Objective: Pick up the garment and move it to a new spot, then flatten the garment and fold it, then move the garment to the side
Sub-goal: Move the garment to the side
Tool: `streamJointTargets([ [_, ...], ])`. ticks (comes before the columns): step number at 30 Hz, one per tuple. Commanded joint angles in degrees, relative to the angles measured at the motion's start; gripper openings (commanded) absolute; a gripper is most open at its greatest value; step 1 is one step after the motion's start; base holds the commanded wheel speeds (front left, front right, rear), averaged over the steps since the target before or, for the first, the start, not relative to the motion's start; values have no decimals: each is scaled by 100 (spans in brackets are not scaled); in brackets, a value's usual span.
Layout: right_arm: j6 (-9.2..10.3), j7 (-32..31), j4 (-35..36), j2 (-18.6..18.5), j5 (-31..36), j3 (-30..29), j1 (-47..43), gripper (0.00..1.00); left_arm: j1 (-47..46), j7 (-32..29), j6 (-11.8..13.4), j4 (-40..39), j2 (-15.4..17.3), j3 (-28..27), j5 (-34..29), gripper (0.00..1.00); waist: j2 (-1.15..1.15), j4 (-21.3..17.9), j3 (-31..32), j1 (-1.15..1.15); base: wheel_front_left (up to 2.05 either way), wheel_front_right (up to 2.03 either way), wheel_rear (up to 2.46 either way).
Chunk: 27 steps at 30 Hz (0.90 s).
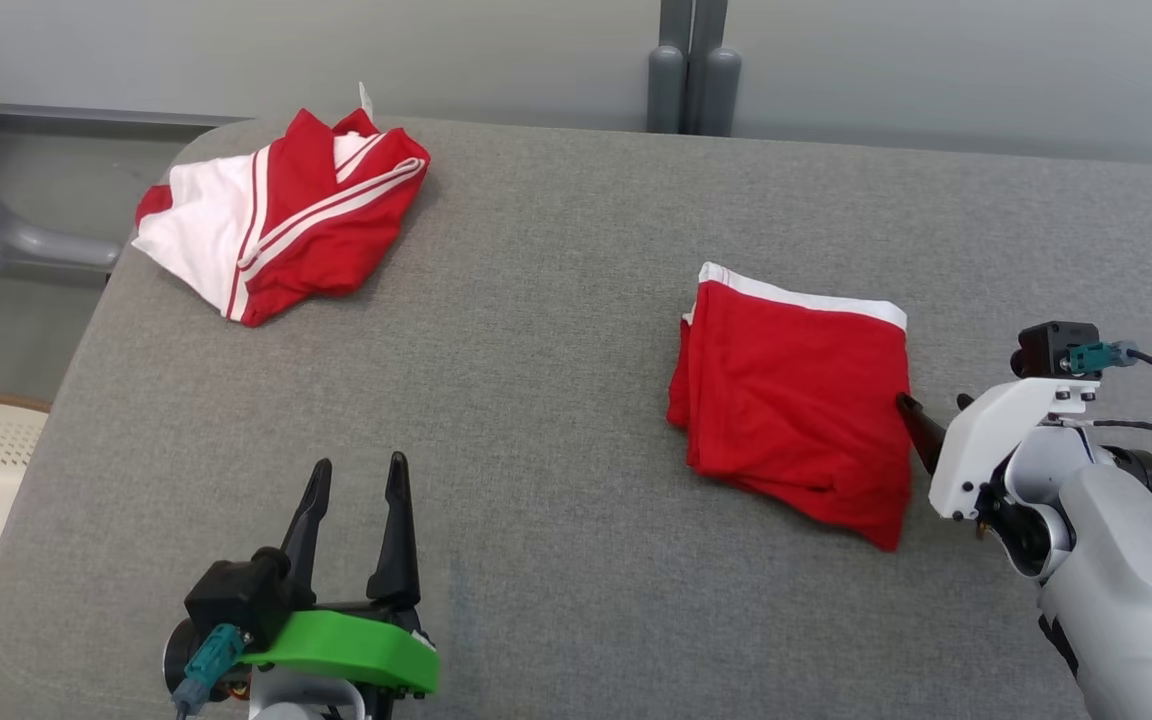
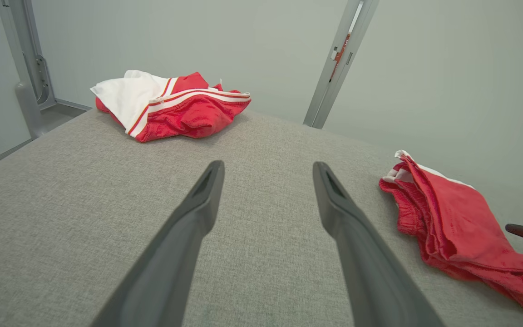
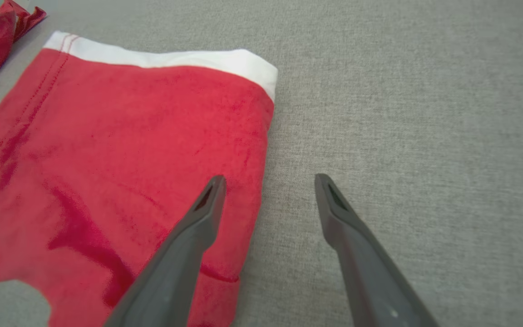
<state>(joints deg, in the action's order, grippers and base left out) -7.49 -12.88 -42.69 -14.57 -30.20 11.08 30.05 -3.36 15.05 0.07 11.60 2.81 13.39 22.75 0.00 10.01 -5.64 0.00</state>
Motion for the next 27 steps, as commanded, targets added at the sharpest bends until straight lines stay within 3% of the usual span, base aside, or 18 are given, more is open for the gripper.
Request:
streamJointTargets([
  [1, 0, -22, -169, -36, -45, 40, 121, 100, -115, 19, 11, 7, 16, -2, 63, 100, 0, 178, -136, 0, 0, 0, 0],
  [8, 0, -128, -919, -4, -357, 286, 426, 100, -158, 19, 11, -16, 16, -5, 68, 100, 0, 305, -283, 0, 0, 0, 0],
  [9, 0, -106, -972, -5, -392, 330, 455, 92, -165, 19, 13, -19, 16, -11, 68, 100, 0, 305, -297, 0, 0, 0, 0],
  [10, 0, -87, -1026, -3, -436, 379, 491, 44, -177, 19, 16, -25, 16, -16, 67, 100, 0, 302, -314, 0, 0, 0, 0],
  [12, 0, -37, -1098, -4, -513, 475, 548, 20, -189, 19, 23, -34, 16, -28, 59, 100, 0, 288, -337, 0, 0, 0, 0],
  [13, 0, 17, -1110, -15, -535, 527, 577, 0, -194, 19, 26, -37, 16, -32, 51, 100, 0, 276, -347, 0, 0, 0, 0],
  [21, 6, 484, -1099, -287, -642, 956, 884, 0, -245, 19, -36, -65, 16, -40, -66, 100, 0, -57, -412, 0, 0, 0, 0],
  [27, 4, 733, -1138, -531, -681, 1142, 1113, 0, -342, 19, -98, -102, 16, 7, -157, 100, 0, -619, -518, 0, 0, 0, 0],
])
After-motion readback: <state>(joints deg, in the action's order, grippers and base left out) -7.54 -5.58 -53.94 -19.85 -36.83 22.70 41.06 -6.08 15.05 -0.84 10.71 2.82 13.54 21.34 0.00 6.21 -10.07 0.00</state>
